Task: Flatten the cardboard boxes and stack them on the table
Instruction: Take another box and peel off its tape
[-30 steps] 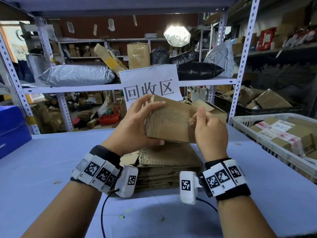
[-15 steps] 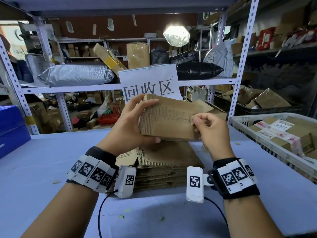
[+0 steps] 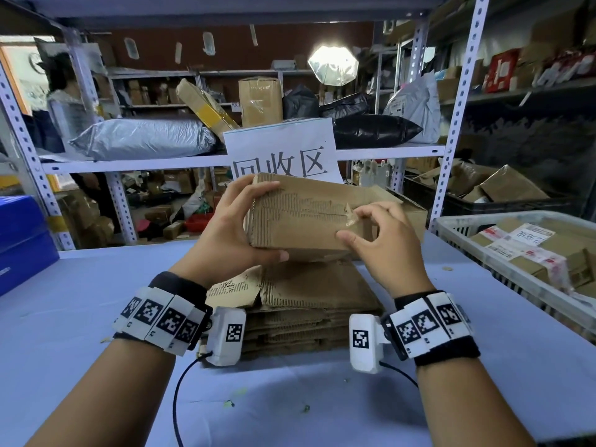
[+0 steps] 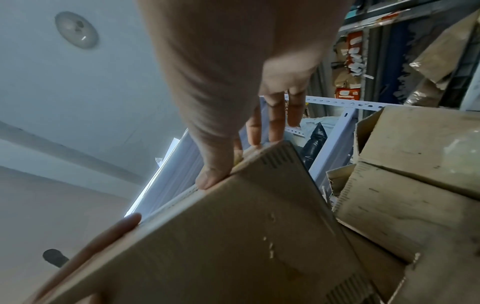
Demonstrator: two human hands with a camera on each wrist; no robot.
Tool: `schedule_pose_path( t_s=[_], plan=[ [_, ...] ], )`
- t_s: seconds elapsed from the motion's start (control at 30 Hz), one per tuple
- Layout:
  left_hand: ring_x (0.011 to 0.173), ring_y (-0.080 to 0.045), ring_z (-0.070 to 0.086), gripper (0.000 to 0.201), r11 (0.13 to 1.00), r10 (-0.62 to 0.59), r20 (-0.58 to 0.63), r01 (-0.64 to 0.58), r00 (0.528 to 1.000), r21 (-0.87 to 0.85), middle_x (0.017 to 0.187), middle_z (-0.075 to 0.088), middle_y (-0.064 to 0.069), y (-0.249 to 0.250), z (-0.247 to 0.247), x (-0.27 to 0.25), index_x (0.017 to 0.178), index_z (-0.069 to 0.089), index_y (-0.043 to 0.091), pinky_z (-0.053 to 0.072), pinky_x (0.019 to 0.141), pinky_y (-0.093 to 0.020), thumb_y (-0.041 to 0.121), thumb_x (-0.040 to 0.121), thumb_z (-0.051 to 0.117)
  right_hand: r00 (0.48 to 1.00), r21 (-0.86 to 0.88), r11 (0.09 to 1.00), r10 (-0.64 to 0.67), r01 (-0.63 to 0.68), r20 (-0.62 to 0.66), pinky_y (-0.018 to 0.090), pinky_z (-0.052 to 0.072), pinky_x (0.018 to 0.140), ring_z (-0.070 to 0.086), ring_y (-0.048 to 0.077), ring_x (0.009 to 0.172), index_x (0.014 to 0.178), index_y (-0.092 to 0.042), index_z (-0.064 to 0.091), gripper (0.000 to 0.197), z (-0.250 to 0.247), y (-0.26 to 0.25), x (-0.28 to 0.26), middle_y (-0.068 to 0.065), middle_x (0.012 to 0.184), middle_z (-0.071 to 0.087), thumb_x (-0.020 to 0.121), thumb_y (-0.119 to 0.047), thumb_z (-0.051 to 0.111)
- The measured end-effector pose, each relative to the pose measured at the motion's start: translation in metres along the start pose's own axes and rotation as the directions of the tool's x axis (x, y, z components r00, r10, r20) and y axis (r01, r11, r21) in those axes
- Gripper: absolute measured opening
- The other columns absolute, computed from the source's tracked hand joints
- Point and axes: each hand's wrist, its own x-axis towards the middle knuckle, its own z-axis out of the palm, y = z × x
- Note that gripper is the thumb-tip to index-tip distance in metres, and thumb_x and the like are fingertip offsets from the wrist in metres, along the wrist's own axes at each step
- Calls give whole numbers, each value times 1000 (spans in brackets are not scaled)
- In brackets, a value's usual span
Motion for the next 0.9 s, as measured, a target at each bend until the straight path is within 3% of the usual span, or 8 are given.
schedule_pose_path(
  t_s=[0.1,0.2,0.53,0.63,0.7,0.77,0.83,0.9],
  plan=[
    [150,-13,27,97,1000,-5,-3,5,1000,5,153,25,17,0,2,0,141,46,48,32,123,-48,51,56,90,991,-101,992,-88,78,-97,32,40,78,51,14,92,90,-25,71,12,0,-6,11,-11,90,56,82,-33,77],
    [150,-15,27,97,1000,-16,-9,16,1000,3,154,26,15,-1,0,1,141,46,48,32,122,-50,51,56,91,994,-91,992,-96,90,-55,32,42,69,56,16,82,87,-26,70,3,2,-10,16,-9,83,62,88,-28,72],
    [152,-15,26,95,1000,-8,2,8,1000,-4,156,27,9,1,-4,0,140,47,50,32,122,-50,50,56,91,993,31,993,113,-112,-37,23,30,56,49,3,68,79,-24,55,28,10,-1,17,-13,71,56,105,-27,45],
    [150,-12,27,96,1000,1,6,-1,1000,-16,155,28,10,3,-3,0,141,47,47,32,123,-48,49,56,91,976,68,983,178,-170,-125,30,30,61,53,16,68,78,-16,60,38,9,3,16,-5,72,59,107,-25,37],
    [150,-13,28,96,1000,3,4,-3,1000,-13,154,28,10,3,-2,0,141,47,47,32,122,-49,49,55,91,967,56,981,191,-184,-168,32,30,59,55,21,69,76,-13,60,44,7,3,14,0,70,59,108,-28,35],
    [151,-15,27,96,1000,-7,0,7,1000,-10,155,27,10,3,-3,0,141,47,48,32,122,-50,50,55,91,963,77,980,194,-182,-190,30,33,56,55,16,68,69,-20,56,46,6,2,13,-4,67,57,107,-36,36],
    [152,-15,24,96,1000,-19,-3,19,1000,-5,156,26,12,3,-3,-1,140,46,52,31,122,-50,51,55,91,961,146,972,211,-187,-176,28,40,60,55,11,71,74,-22,59,47,7,0,11,-6,71,59,103,-51,38],
    [153,-13,22,95,1000,-28,-4,28,1000,0,156,25,14,3,-3,-2,139,44,55,31,122,-50,53,55,90,964,180,966,215,-186,-158,30,42,63,56,13,74,80,-19,61,50,9,1,10,-5,76,61,97,-63,44]
  ],
)
